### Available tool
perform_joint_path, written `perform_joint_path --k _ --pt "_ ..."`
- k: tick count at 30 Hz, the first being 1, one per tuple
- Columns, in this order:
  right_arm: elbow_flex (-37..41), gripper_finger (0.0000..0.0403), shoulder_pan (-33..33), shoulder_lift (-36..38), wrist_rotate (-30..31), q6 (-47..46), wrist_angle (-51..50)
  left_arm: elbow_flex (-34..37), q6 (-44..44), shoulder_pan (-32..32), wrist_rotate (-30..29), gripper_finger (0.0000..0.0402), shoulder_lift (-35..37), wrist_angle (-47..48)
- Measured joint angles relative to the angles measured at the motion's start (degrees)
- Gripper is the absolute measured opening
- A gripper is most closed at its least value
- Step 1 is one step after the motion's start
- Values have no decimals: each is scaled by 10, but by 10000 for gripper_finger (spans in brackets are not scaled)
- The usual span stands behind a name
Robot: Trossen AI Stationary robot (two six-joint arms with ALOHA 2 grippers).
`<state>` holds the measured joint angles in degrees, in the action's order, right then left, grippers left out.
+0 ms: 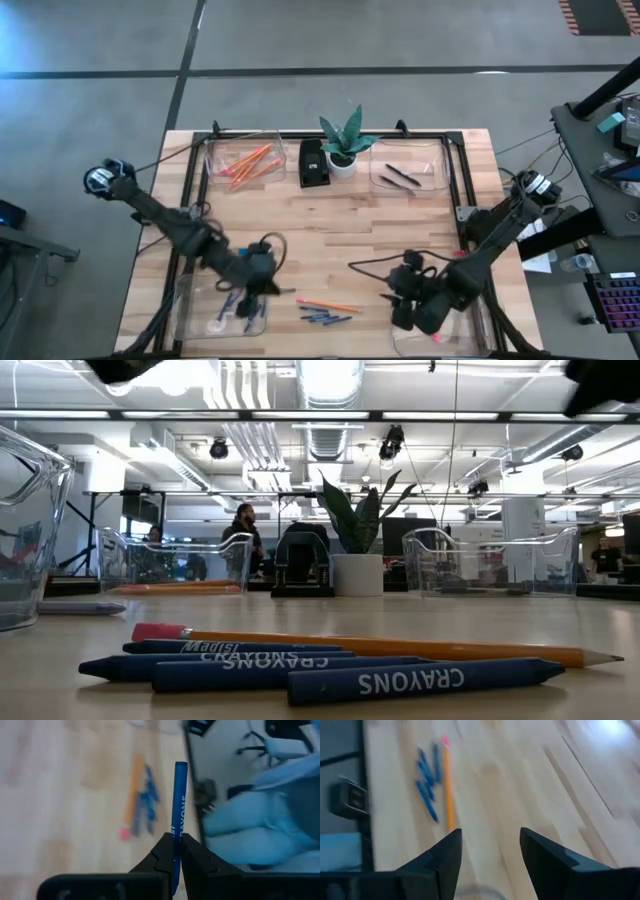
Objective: Sort crayons/erasers/pens/pencils in bins
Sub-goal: Put the blue crayon into the bottom left transparent bin
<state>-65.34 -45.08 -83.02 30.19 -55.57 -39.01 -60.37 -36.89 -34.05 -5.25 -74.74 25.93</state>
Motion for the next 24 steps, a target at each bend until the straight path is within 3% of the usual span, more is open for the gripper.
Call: perform_joint_path --k 4,7,13,21,24 --pt "0 189 23 -4 0 116 103 1 -116 -64 -14 2 1 22" --pt "0 189 39 -17 0 181 163 2 -246 -98 -26 2 0 97" --pt "0 189 64 -55 -2 211 223 21 -462 -159 -19 2 -1 199" --pt "0 189 78 -100 -6 191 246 46 -567 -187 -5 2 -37 199" --pt "0 189 78 -111 -7 190 257 54 -578 -187 33 2 -61 196"
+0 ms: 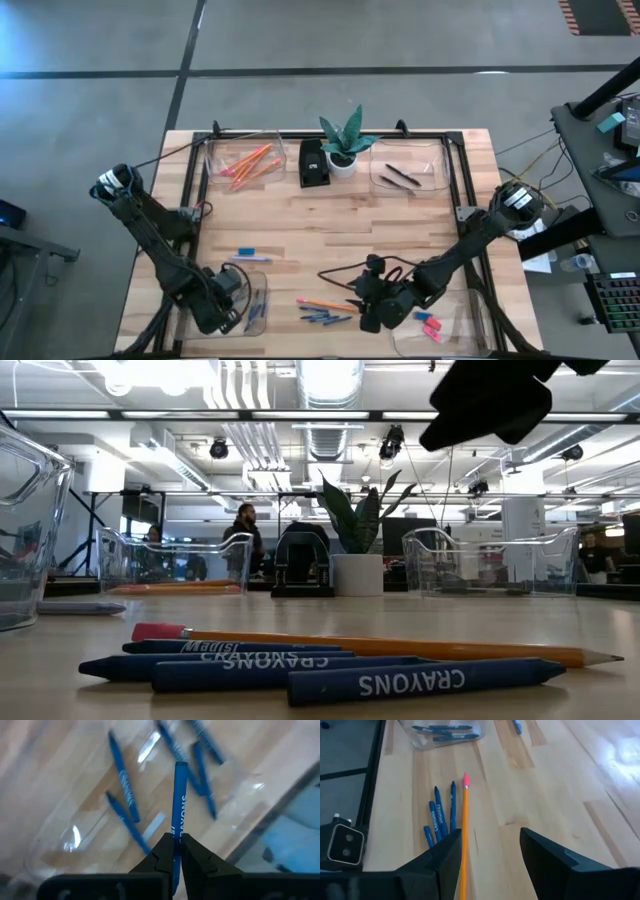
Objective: Sort crayons/erasers/pens/pencils in bins
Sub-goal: Put the blue crayon into the bottom left transparent bin, then put the orange pencil into the top left transparent bin
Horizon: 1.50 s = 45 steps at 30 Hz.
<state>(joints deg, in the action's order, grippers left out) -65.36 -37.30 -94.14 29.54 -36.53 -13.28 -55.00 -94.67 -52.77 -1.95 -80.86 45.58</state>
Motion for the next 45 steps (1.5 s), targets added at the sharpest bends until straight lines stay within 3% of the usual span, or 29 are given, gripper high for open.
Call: perform_joint_path --k 8,14,20,26,45 --pt "0 189 5 -15 1 -4 25 3 -11 0 17 6 -52 -1" --pt "0 189 11 -34 0 -31 34 3 -11 0 17 54 -81 -1" --pt "0 189 14 -54 -24 -47 38 -4 -11 0 24 102 -72 0" --pt "0 189 21 -70 -55 -51 40 -25 -12 0 30 111 -35 -1" --pt "0 189 36 -130 -142 -52 71 -110 69 0 -111 111 4 -6"
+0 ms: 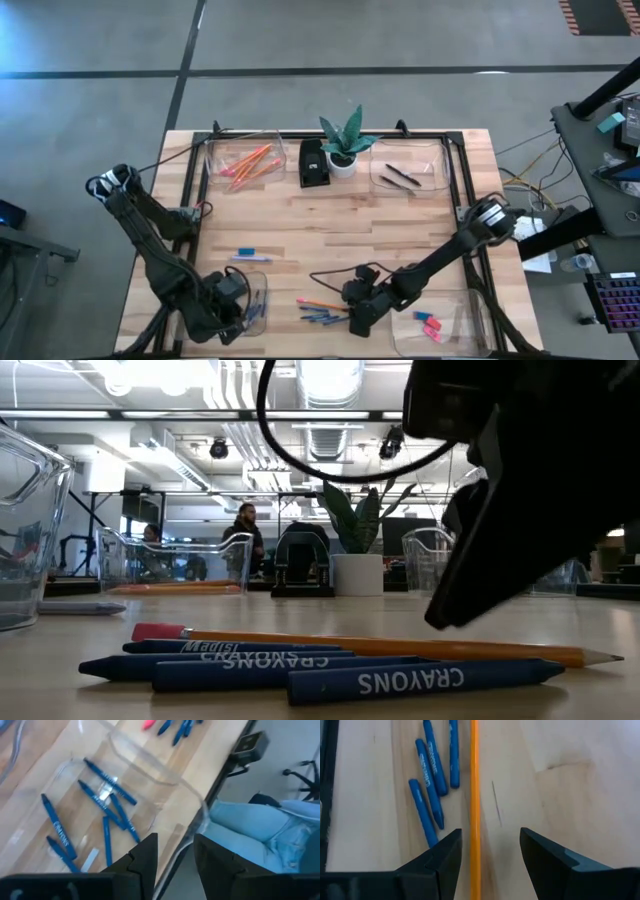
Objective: Sort crayons/erasers/pens/pencils in bins
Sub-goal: Put the orange pencil into the top left transparent bin
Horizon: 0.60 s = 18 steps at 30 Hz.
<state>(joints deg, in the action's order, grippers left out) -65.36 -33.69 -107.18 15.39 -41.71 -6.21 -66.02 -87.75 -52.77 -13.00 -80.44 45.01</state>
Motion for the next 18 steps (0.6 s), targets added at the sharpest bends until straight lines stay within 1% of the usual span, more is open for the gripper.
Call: perform_joint_path --k 11,15,18 --pt "0 188 2 -10 -8 18 11 -32 58 0 -52 111 0 0" --pt "-2 177 2 -25 -4 21 13 -37 73 1 -66 111 0 0" --pt "-15 163 2 -38 1 24 -4 -43 77 2 -71 111 0 0"
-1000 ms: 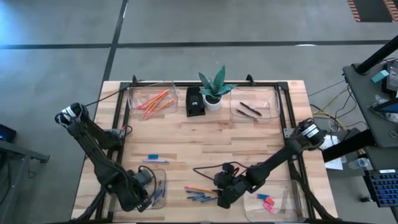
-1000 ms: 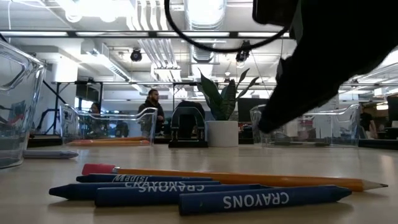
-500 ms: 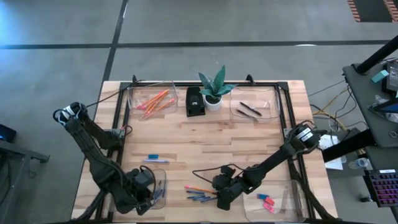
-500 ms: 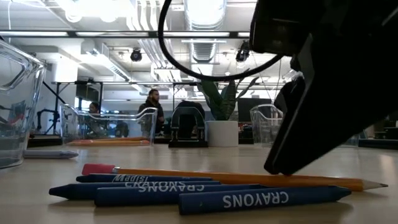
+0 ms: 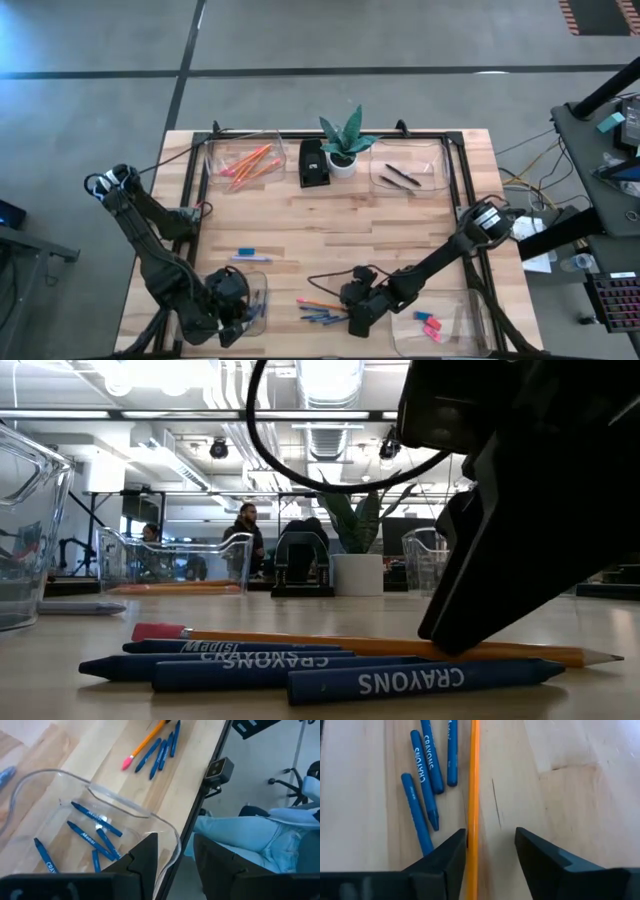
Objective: Sort crayons/erasers/pens/pencils in bins
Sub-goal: Put the orange pencil into the top left transparent bin
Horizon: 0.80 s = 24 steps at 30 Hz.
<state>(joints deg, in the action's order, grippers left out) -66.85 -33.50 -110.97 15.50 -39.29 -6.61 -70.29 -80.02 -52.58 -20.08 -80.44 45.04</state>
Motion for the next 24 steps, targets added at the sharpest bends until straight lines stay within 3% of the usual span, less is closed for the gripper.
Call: perform_joint_path --k 8,15,24 --pt "-87 95 0 -46 20 25 -134 -16 38 1 -42 112 0 -1" --pt "-112 18 0 -59 15 36 -165 -22 75 1 -92 112 0 -21" --pt "-114 15 4 -50 -6 49 -168 -15 100 1 -153 112 0 -26"
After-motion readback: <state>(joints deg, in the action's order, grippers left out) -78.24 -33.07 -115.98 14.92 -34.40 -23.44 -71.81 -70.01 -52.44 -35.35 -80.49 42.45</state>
